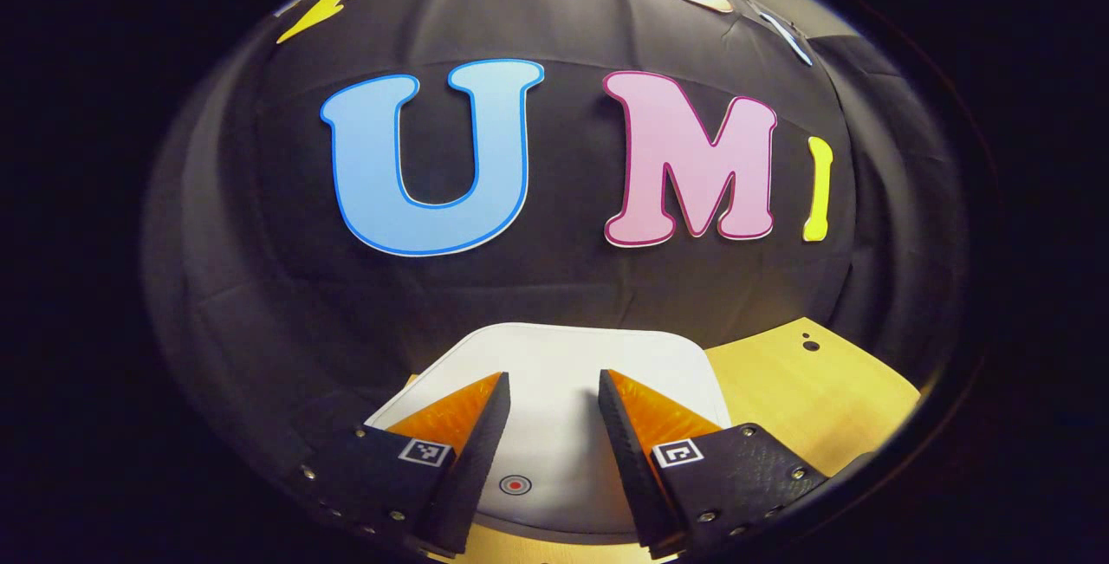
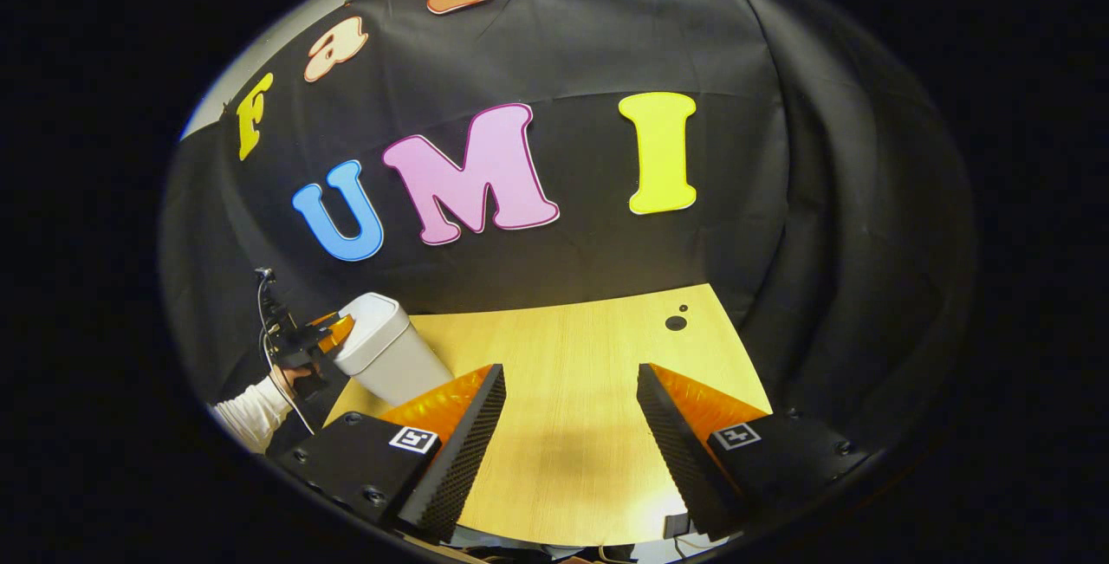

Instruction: Press the lid of the desktop garbage bin to open it, pick up the crumpled paper on the desktop and throw it into the bin, then pick up the pop can on the desktop and drop it into the bin, and finally close the garbage bin lid.

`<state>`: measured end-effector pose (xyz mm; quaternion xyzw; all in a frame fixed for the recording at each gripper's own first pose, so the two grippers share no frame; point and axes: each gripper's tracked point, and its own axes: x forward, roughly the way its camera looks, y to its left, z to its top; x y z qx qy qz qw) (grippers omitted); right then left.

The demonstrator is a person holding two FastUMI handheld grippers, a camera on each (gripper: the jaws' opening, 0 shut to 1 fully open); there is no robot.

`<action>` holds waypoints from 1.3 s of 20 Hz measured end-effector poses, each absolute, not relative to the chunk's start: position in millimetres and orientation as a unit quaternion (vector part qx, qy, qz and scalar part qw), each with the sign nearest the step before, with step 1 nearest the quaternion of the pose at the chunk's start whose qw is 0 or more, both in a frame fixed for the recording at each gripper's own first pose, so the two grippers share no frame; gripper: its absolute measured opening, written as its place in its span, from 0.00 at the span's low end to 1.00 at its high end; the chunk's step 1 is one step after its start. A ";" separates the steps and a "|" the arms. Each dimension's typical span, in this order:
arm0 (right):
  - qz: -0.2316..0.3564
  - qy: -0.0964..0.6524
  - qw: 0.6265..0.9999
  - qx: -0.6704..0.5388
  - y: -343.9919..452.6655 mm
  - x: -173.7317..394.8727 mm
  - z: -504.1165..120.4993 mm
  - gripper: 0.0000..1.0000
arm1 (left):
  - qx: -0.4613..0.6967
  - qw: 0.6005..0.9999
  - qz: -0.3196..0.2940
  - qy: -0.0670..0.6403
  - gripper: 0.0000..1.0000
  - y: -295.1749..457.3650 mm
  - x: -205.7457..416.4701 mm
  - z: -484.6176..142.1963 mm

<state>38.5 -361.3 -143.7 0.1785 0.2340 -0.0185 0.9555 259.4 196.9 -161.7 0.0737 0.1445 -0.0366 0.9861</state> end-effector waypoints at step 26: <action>-0.033 0.094 0.991 0.094 -291.9 -19.4 -91.5 0.98 | 0.085 0.988 -0.112 -0.070 0.81 22.1 44.2 15.8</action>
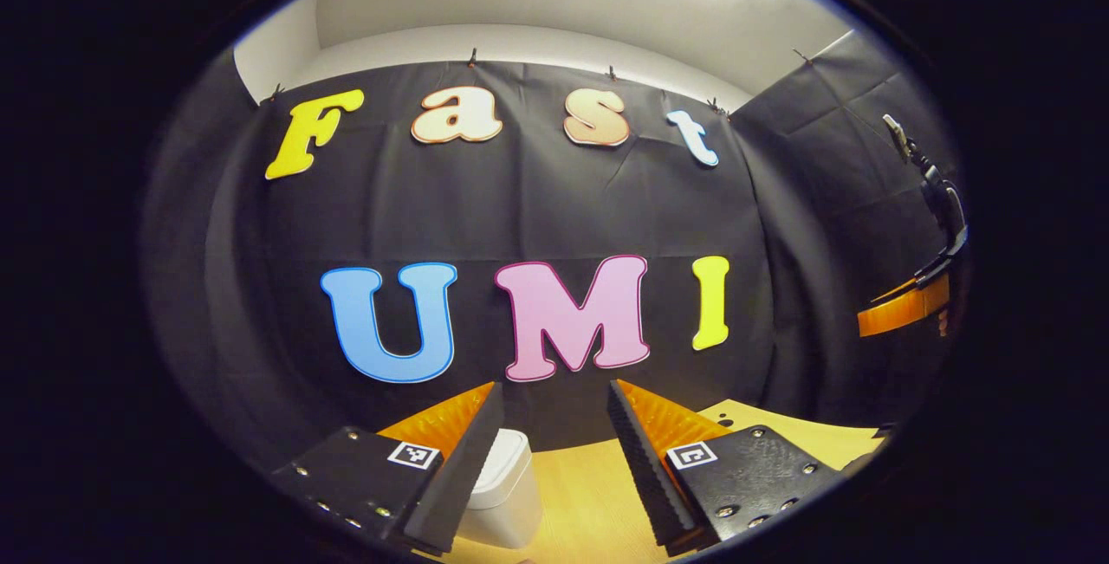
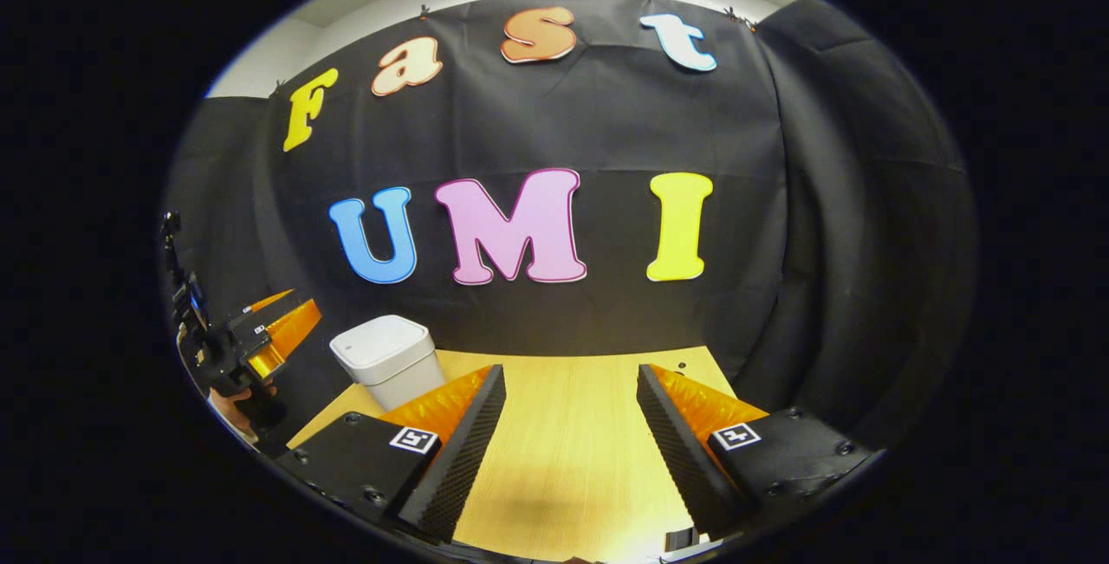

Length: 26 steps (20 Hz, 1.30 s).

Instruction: Press the lid of the desktop garbage bin to open it, pick up the crumpled paper on the desktop and throw it into the bin, then pick up the pop can on the desktop and drop it into the bin, and finally close the garbage bin lid.

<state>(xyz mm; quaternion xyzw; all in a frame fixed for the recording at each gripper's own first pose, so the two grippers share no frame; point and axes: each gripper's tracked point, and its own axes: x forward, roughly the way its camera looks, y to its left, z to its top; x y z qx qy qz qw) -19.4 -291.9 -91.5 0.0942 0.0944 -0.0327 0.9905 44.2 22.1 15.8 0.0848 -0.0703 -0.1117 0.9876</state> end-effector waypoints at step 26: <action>0.001 -0.018 0.997 0.073 -379.7 -100.7 -73.8 1.00 | 0.025 0.996 -0.028 -0.081 0.81 -130.3 -100.8 26.9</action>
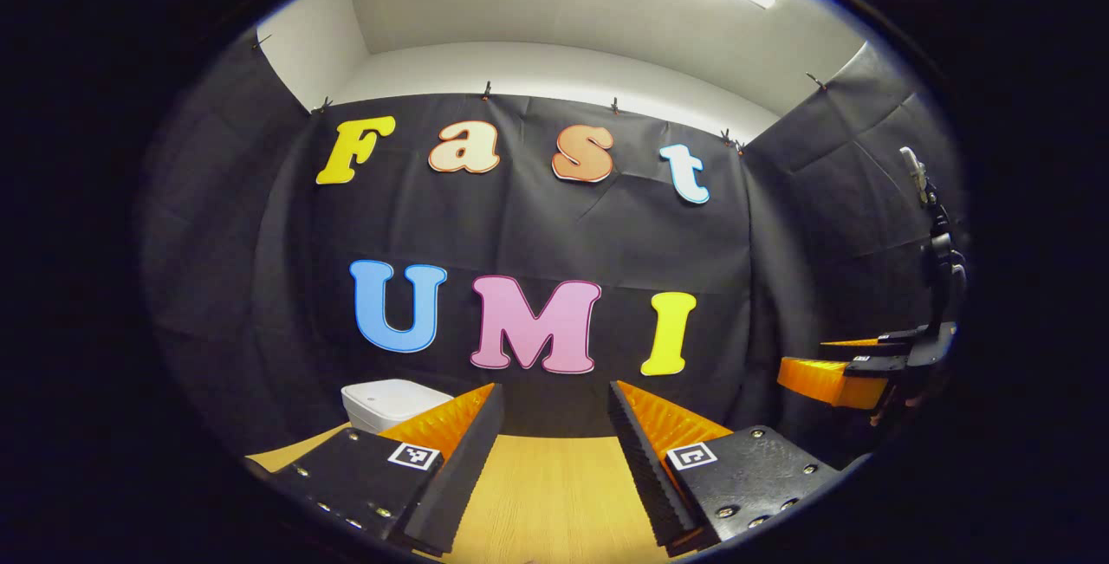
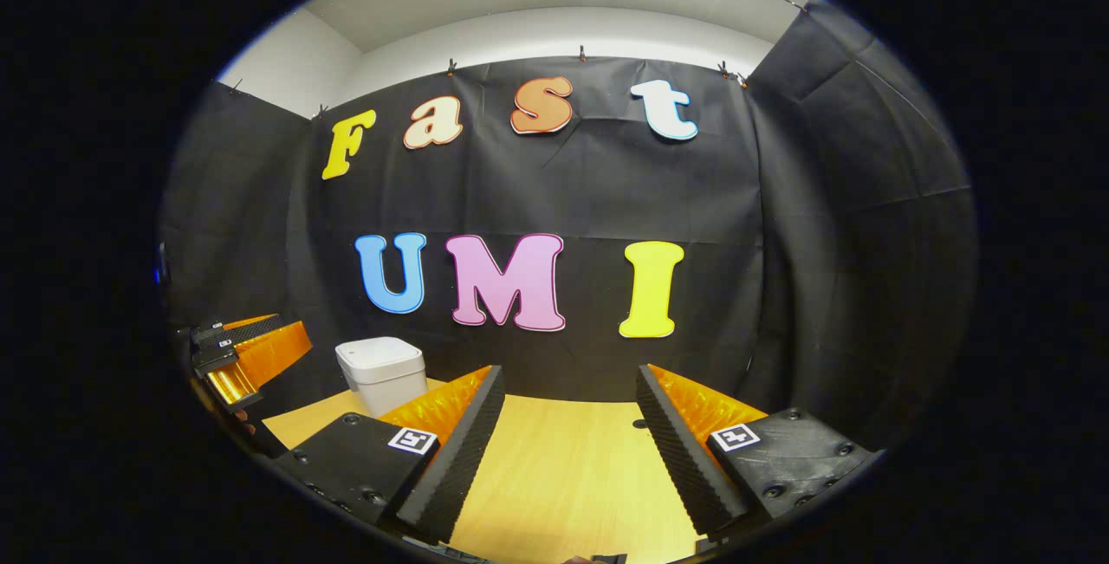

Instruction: Press the lid of the desktop garbage bin to open it, pick up the crumpled paper on the desktop and throw it into the bin, then pick up the pop can on the desktop and drop it into the bin, and finally close the garbage bin lid.

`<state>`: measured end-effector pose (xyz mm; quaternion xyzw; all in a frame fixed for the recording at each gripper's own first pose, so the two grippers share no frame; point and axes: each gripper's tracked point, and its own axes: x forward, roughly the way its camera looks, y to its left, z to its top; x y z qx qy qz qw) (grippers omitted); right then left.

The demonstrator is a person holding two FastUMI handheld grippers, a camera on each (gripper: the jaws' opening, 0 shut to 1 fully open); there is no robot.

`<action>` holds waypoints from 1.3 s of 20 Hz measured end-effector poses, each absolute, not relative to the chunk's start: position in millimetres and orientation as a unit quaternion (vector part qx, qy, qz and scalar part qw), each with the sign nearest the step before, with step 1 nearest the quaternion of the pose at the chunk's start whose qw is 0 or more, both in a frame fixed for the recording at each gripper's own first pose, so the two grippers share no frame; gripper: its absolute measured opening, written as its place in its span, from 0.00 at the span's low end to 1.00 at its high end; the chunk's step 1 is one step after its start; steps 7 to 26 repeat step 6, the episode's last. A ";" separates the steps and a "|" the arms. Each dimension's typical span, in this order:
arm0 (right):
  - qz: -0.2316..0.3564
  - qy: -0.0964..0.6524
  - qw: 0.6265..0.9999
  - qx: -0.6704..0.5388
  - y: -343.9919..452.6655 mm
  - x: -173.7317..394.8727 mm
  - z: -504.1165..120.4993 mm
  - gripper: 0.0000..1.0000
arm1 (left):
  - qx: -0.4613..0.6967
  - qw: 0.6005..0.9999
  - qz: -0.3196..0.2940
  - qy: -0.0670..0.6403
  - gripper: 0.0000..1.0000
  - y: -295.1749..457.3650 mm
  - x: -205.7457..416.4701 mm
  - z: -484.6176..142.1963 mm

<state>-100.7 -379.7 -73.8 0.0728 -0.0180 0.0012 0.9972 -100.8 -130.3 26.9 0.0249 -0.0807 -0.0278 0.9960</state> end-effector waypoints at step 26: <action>0.030 -0.021 0.998 0.060 -331.1 -104.7 -67.5 0.99 | 0.020 0.997 -0.013 -0.067 0.81 -95.1 -104.3 28.0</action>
